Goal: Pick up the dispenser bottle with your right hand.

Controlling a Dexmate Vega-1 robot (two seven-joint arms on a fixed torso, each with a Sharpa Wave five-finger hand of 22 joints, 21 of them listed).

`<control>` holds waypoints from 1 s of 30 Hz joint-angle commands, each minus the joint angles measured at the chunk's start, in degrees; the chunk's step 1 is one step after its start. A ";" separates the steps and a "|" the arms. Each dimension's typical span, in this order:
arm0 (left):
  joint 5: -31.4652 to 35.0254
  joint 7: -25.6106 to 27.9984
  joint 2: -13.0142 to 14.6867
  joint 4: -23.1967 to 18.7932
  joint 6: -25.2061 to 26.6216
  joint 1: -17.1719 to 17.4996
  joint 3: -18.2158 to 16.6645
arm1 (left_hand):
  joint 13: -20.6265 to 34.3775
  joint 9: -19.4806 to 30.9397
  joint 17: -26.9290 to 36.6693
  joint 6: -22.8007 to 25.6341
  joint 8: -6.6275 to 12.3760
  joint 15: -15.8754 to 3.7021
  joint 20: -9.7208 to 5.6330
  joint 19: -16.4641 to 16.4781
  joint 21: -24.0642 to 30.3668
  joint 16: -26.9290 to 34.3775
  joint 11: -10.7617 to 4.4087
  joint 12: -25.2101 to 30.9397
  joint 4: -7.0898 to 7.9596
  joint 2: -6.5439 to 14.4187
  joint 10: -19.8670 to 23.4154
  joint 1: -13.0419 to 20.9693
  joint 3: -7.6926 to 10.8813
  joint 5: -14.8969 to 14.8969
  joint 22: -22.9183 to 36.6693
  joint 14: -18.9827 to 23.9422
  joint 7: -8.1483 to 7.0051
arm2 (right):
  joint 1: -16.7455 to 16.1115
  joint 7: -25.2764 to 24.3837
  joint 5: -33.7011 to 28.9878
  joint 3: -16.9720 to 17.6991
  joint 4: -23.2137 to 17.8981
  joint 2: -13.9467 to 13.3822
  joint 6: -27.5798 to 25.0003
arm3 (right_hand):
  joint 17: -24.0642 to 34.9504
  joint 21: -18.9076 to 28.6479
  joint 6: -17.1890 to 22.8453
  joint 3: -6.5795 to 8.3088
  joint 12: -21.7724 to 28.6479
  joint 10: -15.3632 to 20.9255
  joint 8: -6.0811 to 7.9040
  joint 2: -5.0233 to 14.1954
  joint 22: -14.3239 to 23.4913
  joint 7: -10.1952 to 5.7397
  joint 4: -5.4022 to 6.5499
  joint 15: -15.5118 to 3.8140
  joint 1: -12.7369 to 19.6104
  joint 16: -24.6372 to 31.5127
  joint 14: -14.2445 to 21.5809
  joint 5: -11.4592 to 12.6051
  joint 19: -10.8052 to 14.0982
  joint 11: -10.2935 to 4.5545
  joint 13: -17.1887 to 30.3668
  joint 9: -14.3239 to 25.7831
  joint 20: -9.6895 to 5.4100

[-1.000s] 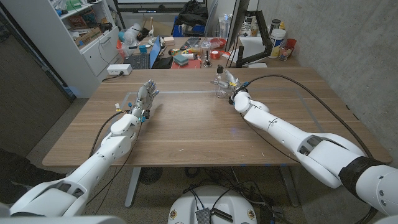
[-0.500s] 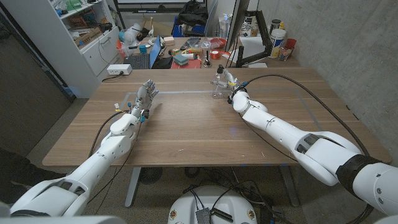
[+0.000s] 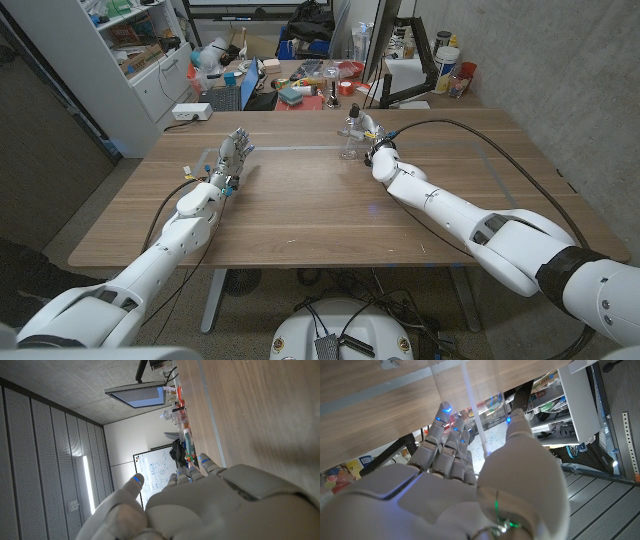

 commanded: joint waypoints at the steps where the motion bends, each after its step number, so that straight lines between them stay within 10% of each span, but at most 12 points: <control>1: -0.04 -0.69 -0.24 1.29 -0.27 -0.66 -0.03 | 0.28 0.10 0.18 -1.53 0.34 0.02 -3.02 -3.47 -0.13 0.29 -0.35 0.24 -0.19 5.30 -0.42 -0.45 -0.24 0.48 0.19 -3.19 -0.22 | 0.50 -4.41 -0.92 -0.19 2.92 1.61 2.25 | 1.61 1.81 7.89 -0.02 3.82 8.99 1.40 5.37 -0.04 -2.99 0.38 -12.63 5.40 1.23 8.12 -0.53 4.09 -5.80 1.30 0.31 -13.16; 16: 0.07 -0.91 -0.34 1.58 -0.29 -0.83 0.05 | 0.28 0.10 0.17 -1.61 0.32 0.01 -2.98 -3.52 -0.19 0.29 -0.36 0.23 -0.20 5.31 -0.47 -0.48 -0.39 0.49 0.19 -3.21 -0.18 | 0.05 -9.00 -0.77 0.57 4.33 2.45 5.82 | 4.38 7.33 26.31 -1.28 8.85 12.66 9.17 5.73 0.62 -7.16 0.68 -12.56 6.80 1.60 13.96 -1.91 5.61 -6.36 3.74 3.78 -13.18; 30: 0.09 -0.95 -0.30 1.20 -0.30 -0.72 0.07 | 0.28 0.10 0.16 -1.67 0.31 -0.02 -3.00 -3.55 -0.24 0.27 -0.30 0.26 -0.22 5.36 -0.42 -0.46 -0.49 0.52 0.19 -3.24 -0.28 | -0.54 -11.34 -1.64 0.87 2.98 2.01 6.84 | 5.25 9.46 27.52 -1.49 9.83 14.08 11.90 6.16 1.07 -7.00 0.75 -12.58 7.37 1.75 15.60 -2.15 6.34 -6.48 4.37 5.85 -13.33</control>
